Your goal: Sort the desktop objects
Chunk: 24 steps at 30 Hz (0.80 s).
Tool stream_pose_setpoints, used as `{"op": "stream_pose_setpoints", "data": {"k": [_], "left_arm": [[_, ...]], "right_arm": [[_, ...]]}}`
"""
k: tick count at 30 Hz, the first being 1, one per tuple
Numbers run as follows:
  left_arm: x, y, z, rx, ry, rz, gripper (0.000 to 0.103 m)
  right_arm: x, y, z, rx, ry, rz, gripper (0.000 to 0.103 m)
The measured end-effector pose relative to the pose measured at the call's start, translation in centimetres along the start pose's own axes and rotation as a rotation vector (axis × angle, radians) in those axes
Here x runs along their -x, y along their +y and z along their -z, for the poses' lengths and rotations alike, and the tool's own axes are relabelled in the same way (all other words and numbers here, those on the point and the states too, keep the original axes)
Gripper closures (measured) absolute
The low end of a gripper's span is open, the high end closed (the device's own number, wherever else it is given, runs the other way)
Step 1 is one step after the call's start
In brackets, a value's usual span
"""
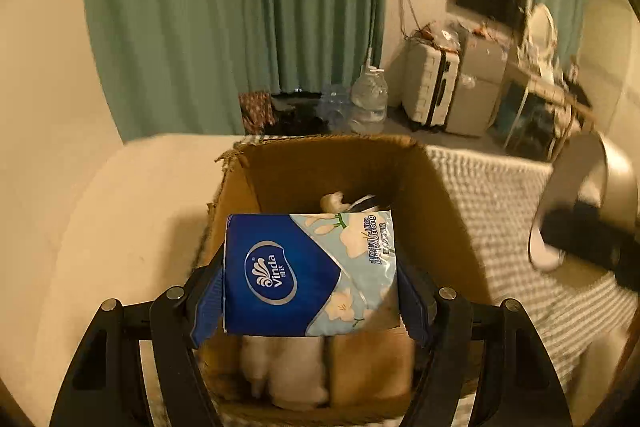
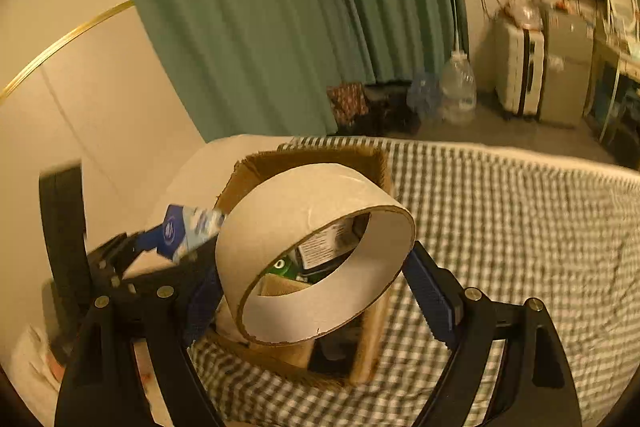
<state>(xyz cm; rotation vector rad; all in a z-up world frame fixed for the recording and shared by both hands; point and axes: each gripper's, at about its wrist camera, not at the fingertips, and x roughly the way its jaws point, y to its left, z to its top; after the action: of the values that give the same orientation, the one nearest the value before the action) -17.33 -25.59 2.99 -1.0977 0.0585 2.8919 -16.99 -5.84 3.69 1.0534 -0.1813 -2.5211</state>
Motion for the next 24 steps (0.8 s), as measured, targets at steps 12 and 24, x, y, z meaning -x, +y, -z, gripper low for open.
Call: {"op": "stream_pose_setpoints", "data": {"k": [12,24], "left_arm": [[-2.2,0.3,2.7,-0.052,0.039,0.007,0.003],[9.6,1.1,-1.5,0.056,-0.192,0.019,0.0]], "right_arm": [[-0.9,5.2,-0.8,0.028,-0.168,0.24,0.0],[13.8,3.6,1.5,0.116,-0.402,0.368,0.001]]}}
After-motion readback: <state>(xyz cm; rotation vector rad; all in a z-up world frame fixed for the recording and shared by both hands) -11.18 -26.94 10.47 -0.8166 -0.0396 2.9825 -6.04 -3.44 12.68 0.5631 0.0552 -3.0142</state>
